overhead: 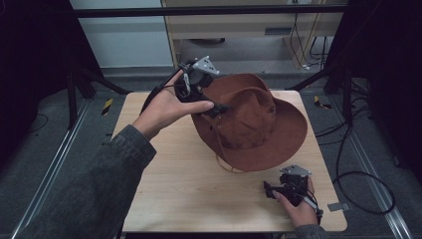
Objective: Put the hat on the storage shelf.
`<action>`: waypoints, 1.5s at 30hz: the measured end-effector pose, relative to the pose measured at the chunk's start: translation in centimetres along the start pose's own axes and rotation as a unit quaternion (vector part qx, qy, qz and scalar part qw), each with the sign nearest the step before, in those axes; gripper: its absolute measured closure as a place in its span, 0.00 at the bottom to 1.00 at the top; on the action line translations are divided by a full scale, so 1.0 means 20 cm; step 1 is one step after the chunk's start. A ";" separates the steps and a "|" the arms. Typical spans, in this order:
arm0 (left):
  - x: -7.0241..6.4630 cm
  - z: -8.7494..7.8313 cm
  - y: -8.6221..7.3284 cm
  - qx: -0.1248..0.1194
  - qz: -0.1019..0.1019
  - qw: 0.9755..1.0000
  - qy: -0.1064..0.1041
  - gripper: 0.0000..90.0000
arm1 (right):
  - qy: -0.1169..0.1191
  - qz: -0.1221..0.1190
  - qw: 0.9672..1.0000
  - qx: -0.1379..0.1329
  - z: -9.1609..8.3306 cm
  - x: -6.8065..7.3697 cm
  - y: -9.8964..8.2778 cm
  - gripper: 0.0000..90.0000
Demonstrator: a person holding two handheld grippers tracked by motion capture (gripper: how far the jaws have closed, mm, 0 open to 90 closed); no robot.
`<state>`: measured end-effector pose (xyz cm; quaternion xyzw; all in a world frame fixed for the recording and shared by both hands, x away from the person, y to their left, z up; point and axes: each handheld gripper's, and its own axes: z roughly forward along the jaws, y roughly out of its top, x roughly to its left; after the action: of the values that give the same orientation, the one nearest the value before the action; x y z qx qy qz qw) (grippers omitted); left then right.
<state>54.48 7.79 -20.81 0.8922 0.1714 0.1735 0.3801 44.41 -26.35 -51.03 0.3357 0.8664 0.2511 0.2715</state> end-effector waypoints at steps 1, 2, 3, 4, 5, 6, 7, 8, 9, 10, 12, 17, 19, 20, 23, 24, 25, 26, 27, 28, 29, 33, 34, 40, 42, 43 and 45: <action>0.01 -0.01 -0.01 0.001 0.001 1.000 0.002 0.07 | 0.000 0.000 1.000 0.000 0.00 0.00 0.00 0.01; 0.02 -0.01 -0.03 -0.001 -0.002 1.000 0.005 0.07 | 0.000 -0.001 1.000 -0.001 0.00 0.00 0.00 0.01; 0.03 -0.03 -0.05 -0.004 -0.005 1.000 0.007 0.07 | 0.000 0.000 1.000 0.000 0.00 0.00 0.00 0.01; 0.04 -0.04 -0.06 -0.007 -0.010 1.000 0.008 0.07 | 0.000 -0.001 1.000 -0.001 0.00 0.00 0.00 0.01; 0.05 -0.05 -0.08 -0.011 -0.014 1.000 0.008 0.07 | -0.001 -0.001 1.000 -0.001 0.00 0.00 0.00 0.00; 0.06 -0.06 -0.09 -0.013 -0.018 1.000 0.009 0.06 | 0.000 -0.001 1.000 -0.001 0.00 0.00 0.00 0.01; 0.07 -0.08 -0.11 -0.013 -0.021 1.000 0.011 0.06 | 0.000 -0.001 1.000 -0.001 0.00 0.00 0.00 0.01; 0.08 -0.10 -0.13 -0.015 -0.026 0.999 0.017 0.06 | 0.001 0.001 1.000 0.001 0.00 0.00 0.00 0.01; 0.09 -0.12 -0.14 -0.015 -0.028 0.999 0.020 0.06 | 0.001 0.001 1.000 0.001 0.00 0.00 0.00 0.01; 0.09 -0.14 -0.15 -0.018 -0.029 0.999 0.021 0.06 | 0.001 0.000 1.000 0.001 0.00 0.00 0.00 0.01; 0.11 -0.18 -0.19 -0.023 -0.037 0.999 0.025 0.06 | -0.001 -0.001 1.000 -0.001 0.00 0.00 0.00 0.01; 0.13 -0.25 -0.25 -0.027 -0.038 0.998 0.031 0.06 | 0.001 0.000 1.000 0.001 0.00 0.00 0.00 0.01; 0.13 -0.27 -0.28 -0.025 -0.039 0.998 0.038 0.06 | 0.001 0.001 1.000 0.001 0.00 0.00 0.00 0.01; 0.13 -0.28 -0.30 -0.027 -0.044 0.998 0.040 0.06 | -0.001 -0.001 1.000 -0.001 0.00 0.00 0.00 0.01; 0.14 -0.31 -0.36 -0.030 -0.051 0.997 0.042 0.06 | 0.000 0.000 1.000 0.000 0.00 0.00 0.00 0.01; 0.14 -0.32 -0.38 -0.029 -0.053 0.997 0.044 0.06 | 0.001 0.000 1.000 0.001 0.00 0.00 0.00 0.01; 0.14 -0.33 -0.40 -0.029 -0.053 0.997 0.047 0.06 | 0.001 0.000 1.000 0.001 0.00 0.00 0.00 0.01; 0.14 -0.34 -0.44 -0.029 -0.052 0.997 0.051 0.06 | 0.000 0.000 1.000 0.001 0.00 0.00 0.00 0.01; 0.14 -0.34 -0.44 -0.029 -0.052 0.997 0.051 0.06 | 0.000 0.000 1.000 0.001 0.00 0.00 0.00 0.01; 0.14 -0.36 -0.48 -0.029 -0.055 0.996 0.061 0.06 | -0.001 -0.001 1.000 0.000 0.00 0.00 0.00 0.00; 0.14 -0.36 -0.48 -0.029 -0.055 0.996 0.061 0.06 | -0.001 -0.001 1.000 0.000 0.00 0.00 0.00 0.00; 0.14 -0.36 -0.60 -0.025 -0.064 0.995 0.072 0.06 | -0.001 -0.001 1.000 0.000 0.00 0.00 0.00 0.01; 0.13 -0.35 -0.62 -0.018 -0.061 0.995 0.076 0.06 | -0.001 0.000 1.000 0.001 0.00 0.00 0.00 0.00; 0.09 -0.29 -0.76 -0.010 -0.054 0.994 0.094 0.04 | -0.001 -0.001 1.000 0.000 0.00 0.00 0.00 0.00; 0.09 -0.28 -0.78 -0.007 -0.054 0.994 0.094 0.04 | -0.001 -0.001 1.000 0.000 0.00 0.00 0.00 0.01; 0.08 -0.26 -0.81 -0.005 -0.058 0.994 0.092 0.04 | -0.001 -0.001 1.000 0.000 0.00 0.00 0.00 0.01; 0.06 -0.23 -0.87 -0.001 -0.062 0.994 0.088 0.04 | -0.001 0.000 1.000 0.001 0.00 0.00 0.00 0.01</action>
<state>50.57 22.46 -30.37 0.8608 0.2592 0.2272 0.3744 44.40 -26.36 -51.03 0.3357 0.8665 0.2501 0.2721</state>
